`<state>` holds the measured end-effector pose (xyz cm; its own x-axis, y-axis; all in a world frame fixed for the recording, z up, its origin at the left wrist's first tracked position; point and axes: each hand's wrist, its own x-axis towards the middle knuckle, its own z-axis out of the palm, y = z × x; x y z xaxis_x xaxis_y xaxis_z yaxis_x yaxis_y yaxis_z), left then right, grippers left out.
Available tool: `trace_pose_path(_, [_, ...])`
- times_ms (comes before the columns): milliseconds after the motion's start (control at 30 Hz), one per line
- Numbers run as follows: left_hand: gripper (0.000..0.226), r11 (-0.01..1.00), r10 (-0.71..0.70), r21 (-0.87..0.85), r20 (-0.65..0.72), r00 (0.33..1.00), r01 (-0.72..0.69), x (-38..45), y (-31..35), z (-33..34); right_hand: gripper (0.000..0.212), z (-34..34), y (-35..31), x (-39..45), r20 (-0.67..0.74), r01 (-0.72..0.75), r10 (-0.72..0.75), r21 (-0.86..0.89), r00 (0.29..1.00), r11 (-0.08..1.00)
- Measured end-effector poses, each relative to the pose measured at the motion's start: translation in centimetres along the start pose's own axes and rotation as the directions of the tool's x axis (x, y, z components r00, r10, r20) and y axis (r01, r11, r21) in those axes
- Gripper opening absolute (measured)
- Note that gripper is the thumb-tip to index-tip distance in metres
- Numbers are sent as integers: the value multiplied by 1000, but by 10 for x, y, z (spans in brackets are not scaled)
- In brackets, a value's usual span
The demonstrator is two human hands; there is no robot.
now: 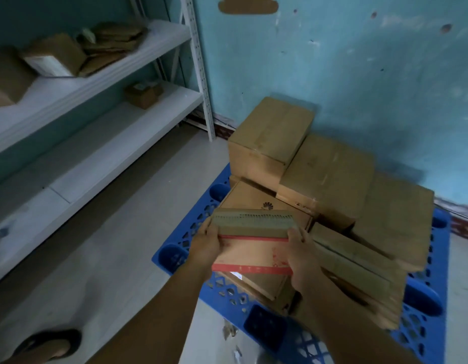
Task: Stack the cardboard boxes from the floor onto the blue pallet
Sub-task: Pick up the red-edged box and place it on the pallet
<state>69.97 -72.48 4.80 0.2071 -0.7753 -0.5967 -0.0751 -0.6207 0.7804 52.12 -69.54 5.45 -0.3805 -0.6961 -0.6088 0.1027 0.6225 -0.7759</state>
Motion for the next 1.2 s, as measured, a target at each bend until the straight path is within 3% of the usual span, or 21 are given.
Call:
trace_pose_path(233, [28, 995, 14, 101, 80, 997, -22, 72, 22, 17, 17, 19, -3, 61, -13, 56, -56, -1, 998, 998])
trace_pose_path(333, [34, 980, 10, 198, 131, 991, -36, 111, 28, 21, 19, 33, 2, 89, -40, 41, -41, 8, 998, 999])
trace_pose_path(533, [27, 954, 43, 279, 251, 967, -114, 194, 35, 34, 28, 71, 12, 152, -118, -29, 40, 92, 992, 995])
trace_pose_path(733, [56, 913, -14, 390, 323, 946, -120, 287, 32, 53, 39, 116, 26, 220, -183, -88, 117, 158, 976, 984])
trace_pose_path(1200, [64, 896, 8, 405, 400, 916, -184, 383, 7, 90, 54, 151, 50, 310, -304, -20, 62, 140, 951, 990])
